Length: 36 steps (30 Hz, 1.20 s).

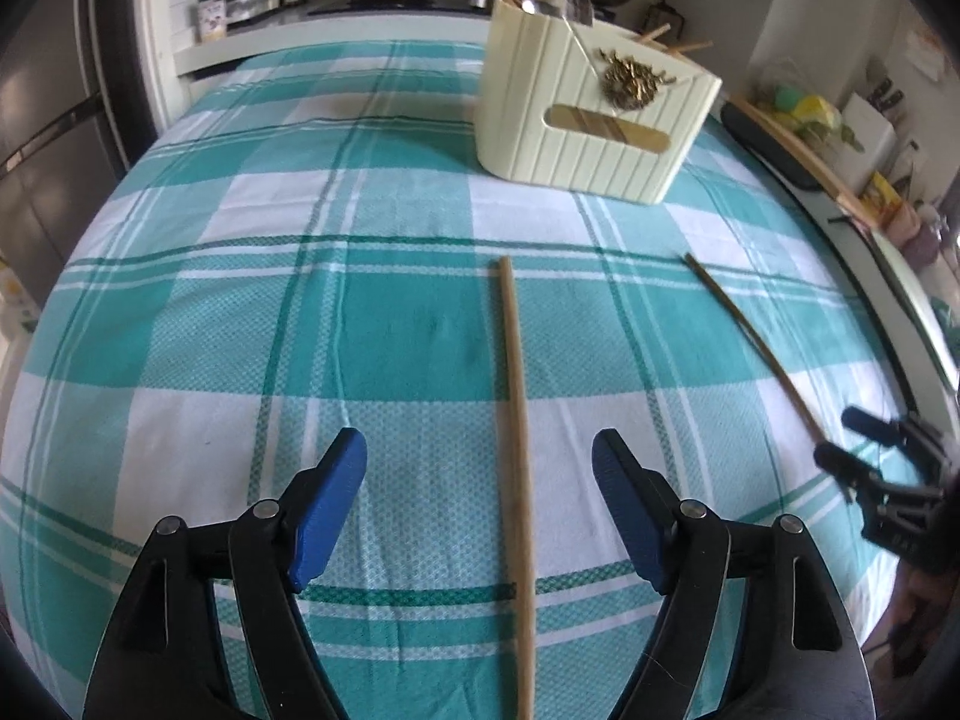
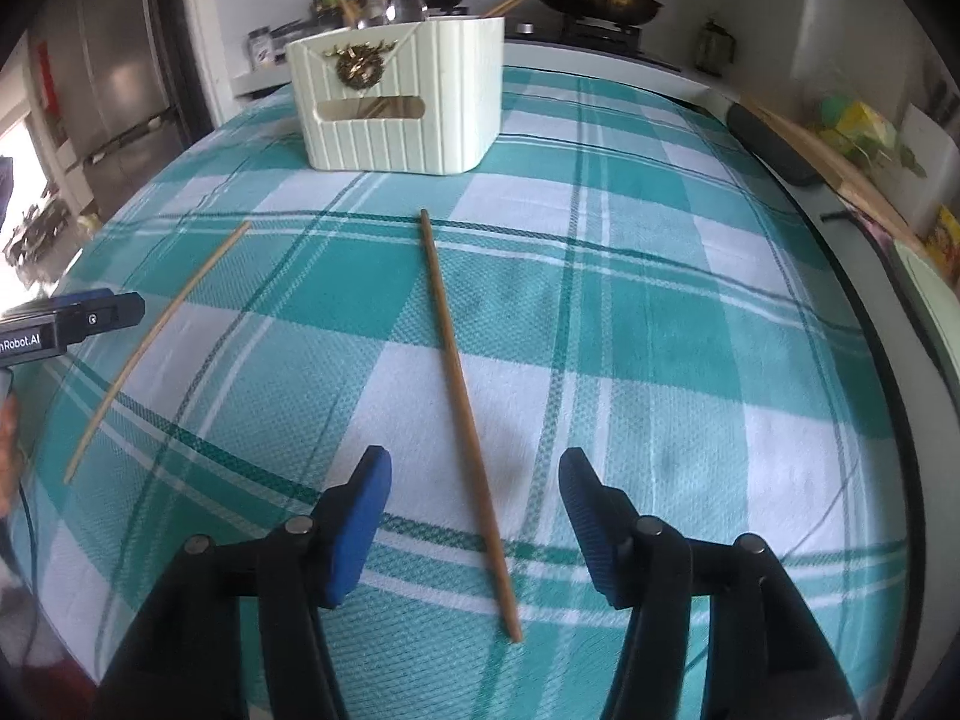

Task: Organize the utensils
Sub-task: 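Move the left tool over a wooden chopstick lying on the cloth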

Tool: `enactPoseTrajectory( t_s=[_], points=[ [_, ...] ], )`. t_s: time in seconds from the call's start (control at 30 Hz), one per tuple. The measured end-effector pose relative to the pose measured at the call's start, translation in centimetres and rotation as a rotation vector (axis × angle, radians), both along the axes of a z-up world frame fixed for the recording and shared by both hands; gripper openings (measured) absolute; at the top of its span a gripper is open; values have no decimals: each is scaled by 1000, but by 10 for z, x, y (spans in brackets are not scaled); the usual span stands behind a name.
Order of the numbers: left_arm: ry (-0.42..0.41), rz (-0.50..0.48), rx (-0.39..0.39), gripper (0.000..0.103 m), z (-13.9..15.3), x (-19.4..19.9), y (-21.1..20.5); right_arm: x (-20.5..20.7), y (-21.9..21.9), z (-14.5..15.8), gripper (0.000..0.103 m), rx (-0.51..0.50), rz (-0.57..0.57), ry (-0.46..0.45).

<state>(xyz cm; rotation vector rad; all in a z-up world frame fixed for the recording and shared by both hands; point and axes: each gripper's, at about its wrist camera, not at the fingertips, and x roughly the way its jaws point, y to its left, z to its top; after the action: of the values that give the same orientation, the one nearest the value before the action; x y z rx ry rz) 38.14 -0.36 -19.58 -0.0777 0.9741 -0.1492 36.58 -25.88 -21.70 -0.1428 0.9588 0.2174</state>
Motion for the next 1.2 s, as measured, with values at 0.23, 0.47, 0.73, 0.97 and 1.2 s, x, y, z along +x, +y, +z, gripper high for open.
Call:
enactPoseTrajectory(
  t_s=[0.23, 0.47, 0.73, 0.97, 1.2],
  points=[
    [31, -27, 30, 79, -8, 1, -2, 6, -4, -9, 60, 8, 24, 36],
    [47, -39, 46, 79, -12, 5, -5, 5, -4, -10, 60, 8, 39, 22],
    [58, -44, 59, 79, -12, 7, -4, 6, -3, -9, 60, 5, 35, 40],
    [55, -52, 57, 79, -6, 10, 2, 10, 0, -7, 60, -28, 71, 110],
    [79, -97, 30, 79, -2, 17, 2, 17, 7, 2, 59, -64, 132, 145]
  ],
)
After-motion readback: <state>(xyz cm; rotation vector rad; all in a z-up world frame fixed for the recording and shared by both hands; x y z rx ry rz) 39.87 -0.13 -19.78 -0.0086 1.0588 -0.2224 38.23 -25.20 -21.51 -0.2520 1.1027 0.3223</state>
